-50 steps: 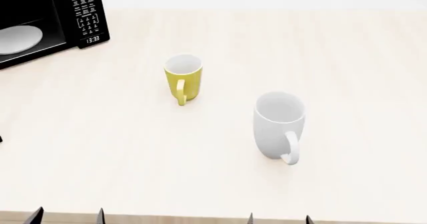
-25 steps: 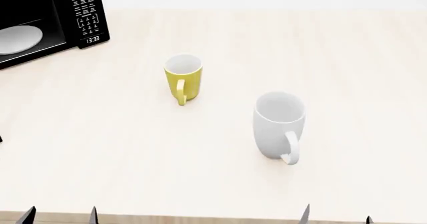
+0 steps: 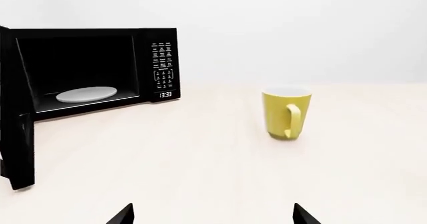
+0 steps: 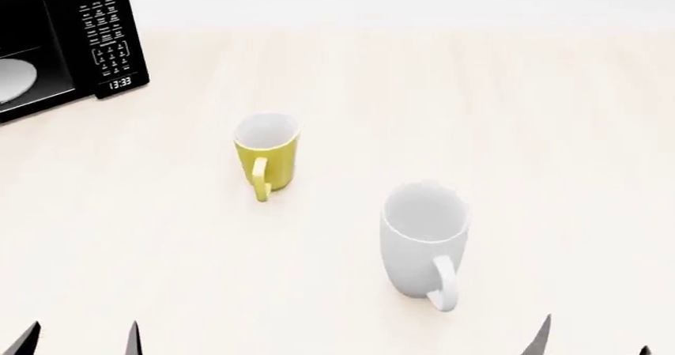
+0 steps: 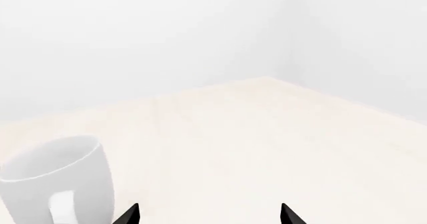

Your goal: Put the yellow and white mug to the front of the white mug.

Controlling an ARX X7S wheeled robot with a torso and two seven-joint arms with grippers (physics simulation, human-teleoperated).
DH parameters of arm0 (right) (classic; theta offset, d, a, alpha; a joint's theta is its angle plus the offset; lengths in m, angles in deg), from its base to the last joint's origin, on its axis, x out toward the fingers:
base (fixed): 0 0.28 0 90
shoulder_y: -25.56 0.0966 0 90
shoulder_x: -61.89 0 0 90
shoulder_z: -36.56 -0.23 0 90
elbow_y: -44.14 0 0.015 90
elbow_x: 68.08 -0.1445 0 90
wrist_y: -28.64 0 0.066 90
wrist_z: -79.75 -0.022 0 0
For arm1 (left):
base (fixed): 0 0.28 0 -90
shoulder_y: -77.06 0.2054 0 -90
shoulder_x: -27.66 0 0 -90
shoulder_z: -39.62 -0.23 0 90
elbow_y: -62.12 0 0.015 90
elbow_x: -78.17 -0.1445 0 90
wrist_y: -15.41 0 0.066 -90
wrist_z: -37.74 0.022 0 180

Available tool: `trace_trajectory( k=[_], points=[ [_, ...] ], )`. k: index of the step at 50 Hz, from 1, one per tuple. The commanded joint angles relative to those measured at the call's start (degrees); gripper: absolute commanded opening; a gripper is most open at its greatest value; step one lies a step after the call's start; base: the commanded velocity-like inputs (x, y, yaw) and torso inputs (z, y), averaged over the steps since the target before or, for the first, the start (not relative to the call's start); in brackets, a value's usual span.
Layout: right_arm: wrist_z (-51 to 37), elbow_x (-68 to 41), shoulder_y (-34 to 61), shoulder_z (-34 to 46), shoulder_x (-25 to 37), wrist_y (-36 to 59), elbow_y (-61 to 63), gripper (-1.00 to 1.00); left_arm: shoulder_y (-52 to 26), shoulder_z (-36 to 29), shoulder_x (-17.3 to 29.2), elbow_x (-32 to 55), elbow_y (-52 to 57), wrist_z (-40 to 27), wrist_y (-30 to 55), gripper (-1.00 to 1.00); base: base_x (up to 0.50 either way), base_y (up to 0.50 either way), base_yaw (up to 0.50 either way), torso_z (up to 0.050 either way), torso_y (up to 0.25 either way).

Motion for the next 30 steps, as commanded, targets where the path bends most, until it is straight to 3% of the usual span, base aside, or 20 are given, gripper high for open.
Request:
trace_trajectory(
  k=[1, 21, 30],
  points=[
    [0.98, -4.73, 0.17, -1.49, 0.34, 1.12, 1.1, 1.0, 0.01, -0.3, 0.74, 0.78, 0.36, -0.54, -0.24, 1.0, 0.49, -0.18, 0.0, 0.0, 0.0],
    [0.81, -3.71, -1.13, 0.26, 1.05, -0.35, 2.57, 1.0, -0.43, -0.77, 1.45, 2.28, -0.77, -1.11, -0.42, 1.0, 0.48, -0.2, 0.0, 0.0, 0.0],
    [0.51, -3.26, -2.33, 1.21, 1.01, -1.07, 4.13, 1.0, -0.49, -1.16, 1.73, 2.63, -0.96, -1.46, -0.21, 1.0, 0.0, 0.0, 0.0, 0.0, 0.0]
  ],
)
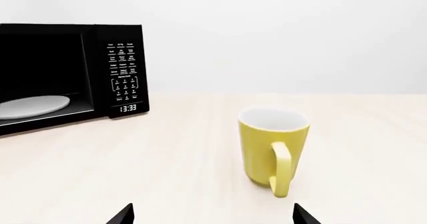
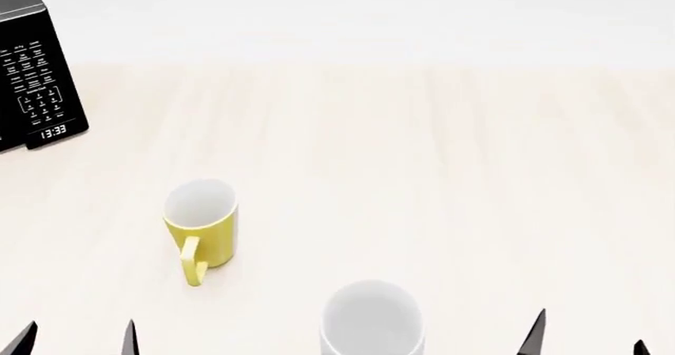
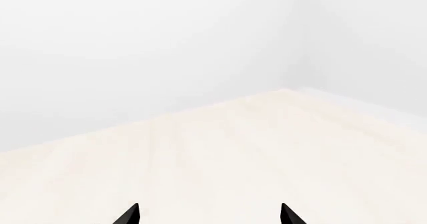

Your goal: Put the yellow and white mug to the front of the white mug.

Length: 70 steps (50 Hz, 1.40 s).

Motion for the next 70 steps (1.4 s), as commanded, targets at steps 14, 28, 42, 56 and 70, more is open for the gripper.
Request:
trace_trajectory(
  k=[14, 28, 42, 56, 70],
  points=[
    [0.57, -2.05, -1.39, 0.32, 0.26, -2.34, 0.84, 1.0, -0.26, -1.19, 0.77, 0.7, -0.7, -0.85, 0.04, 1.0, 0.08, -0.06, 0.0, 0.0, 0.0],
    [-1.29, 0.28, -1.11, 1.83, 0.49, -1.93, 0.15, 1.0, -0.31, -1.81, 1.21, 1.19, -1.02, -1.1, -0.18, 1.0, 0.25, -0.15, 0.0, 0.0, 0.001],
    [-1.27, 0.47, -1.68, 2.59, 1.06, -2.74, 0.56, 1.0, -0.56, -2.05, 1.72, 1.64, -1.21, -1.64, 0.01, 1.0, 0.0, 0.0, 0.0, 0.0, 0.0],
    [-0.8, 1.34, -0.93, 4.17, 1.09, -4.07, -2.38, 1.0, -11.08, -5.94, -0.9, -2.47, -11.86, -3.63, 2.31, 1.0, 0.0, 0.0, 0.0, 0.0, 0.0],
    [-1.17, 1.01, -1.06, 4.63, 1.44, -4.06, -2.15, 1.0, -11.27, -6.73, -0.54, -2.31, -11.74, -4.33, 2.54, 1.0, 0.0, 0.0, 0.0, 0.0, 0.0]
  ],
)
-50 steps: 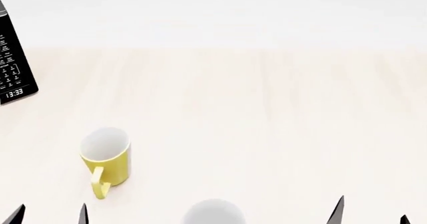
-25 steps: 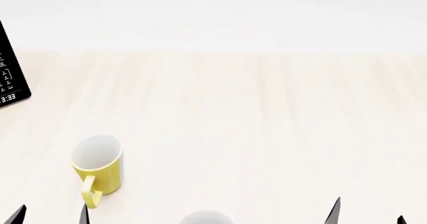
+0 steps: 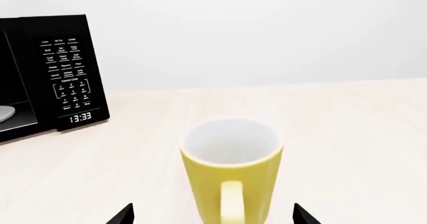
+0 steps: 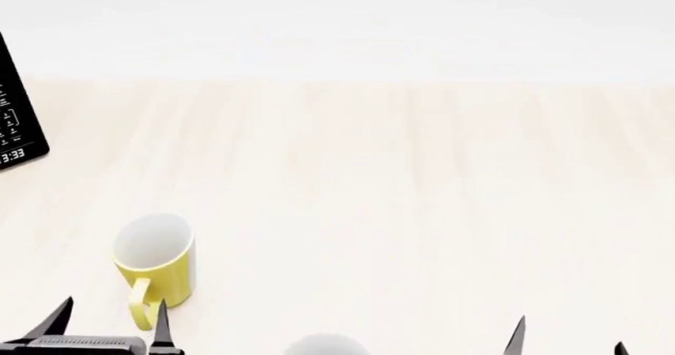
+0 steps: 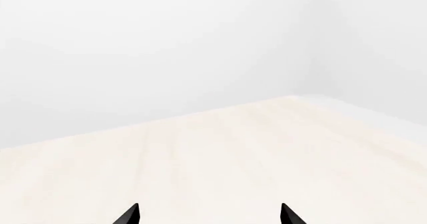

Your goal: Put the yellow and white mug to the front of the white mug.

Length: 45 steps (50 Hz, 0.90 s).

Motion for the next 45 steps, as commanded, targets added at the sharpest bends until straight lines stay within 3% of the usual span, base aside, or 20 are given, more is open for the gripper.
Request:
trace_trajectory(
  k=[1, 45],
  points=[
    [-0.1, -0.05, 0.12, 0.62, 0.2, -0.28, -0.57, 1.0, -1.98, -1.21, -0.33, -0.58, -2.18, -0.77, 0.3, 1.0, 0.0, 0.0, 0.0, 0.0, 0.0],
    [-0.89, -0.94, 0.38, 1.84, 1.12, -0.89, -1.47, 1.0, -5.39, -2.95, -1.37, 1.82, -9.92, -2.53, -1.03, 1.0, 0.0, 0.0, 0.0, 0.0, 0.0]
  ],
)
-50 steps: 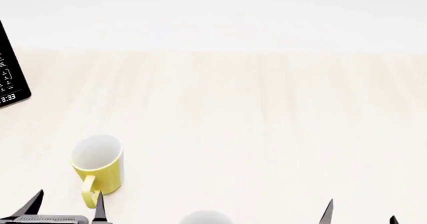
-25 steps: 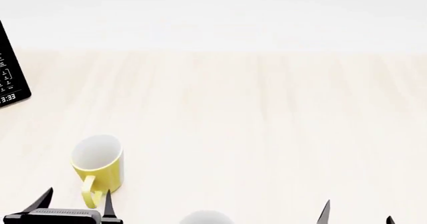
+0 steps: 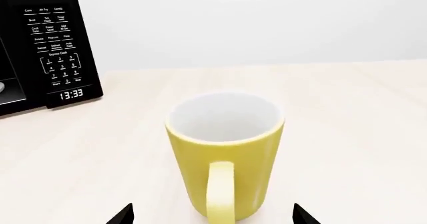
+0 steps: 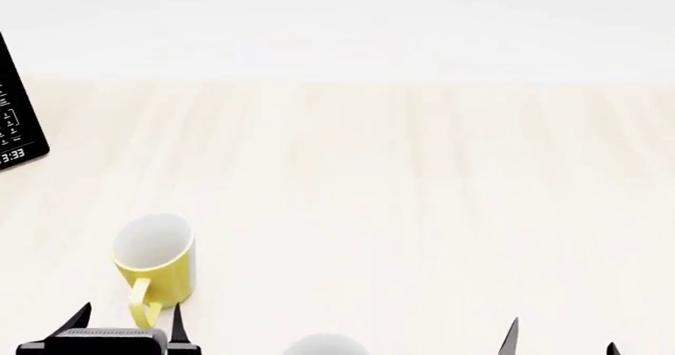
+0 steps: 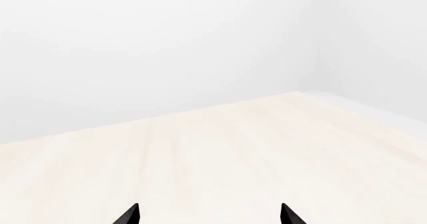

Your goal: Put the yellow and white mug to the front of the white mug.

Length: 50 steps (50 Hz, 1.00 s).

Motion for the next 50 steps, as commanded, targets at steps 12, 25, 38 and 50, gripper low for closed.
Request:
trace_trajectory(
  k=[12, 25, 38, 50],
  points=[
    [-0.67, -0.53, -0.21, 0.23, 0.57, -0.22, 0.3, 1.0, -1.39, -0.97, 0.49, 1.59, -2.45, 0.73, -2.13, -1.0, 0.0, 0.0, 0.0, 0.0, 0.0],
    [-0.98, -0.65, -0.16, 0.61, 0.8, -0.33, 0.16, 1.0, -2.02, -1.33, 1.1, 3.01, -3.52, 1.98, -2.88, -1.0, 0.0, 0.0, 0.0, 0.0, 0.0],
    [-1.25, -0.99, -0.41, 0.7, 1.17, -0.49, 0.36, 1.0, -4.29, -4.22, 4.07, 4.87, -7.05, 12.53, -10.85, -1.0, 0.0, 0.0, 0.0, 0.0, 0.0],
    [-1.92, -2.15, -1.42, -0.87, 1.9, -0.84, 1.01, 1.0, -12.14, -0.43, 9.22, 12.55, -13.07, 20.98, -6.8, -1.0, 0.0, 0.0, 0.0, 0.0, 0.0]
  ],
)
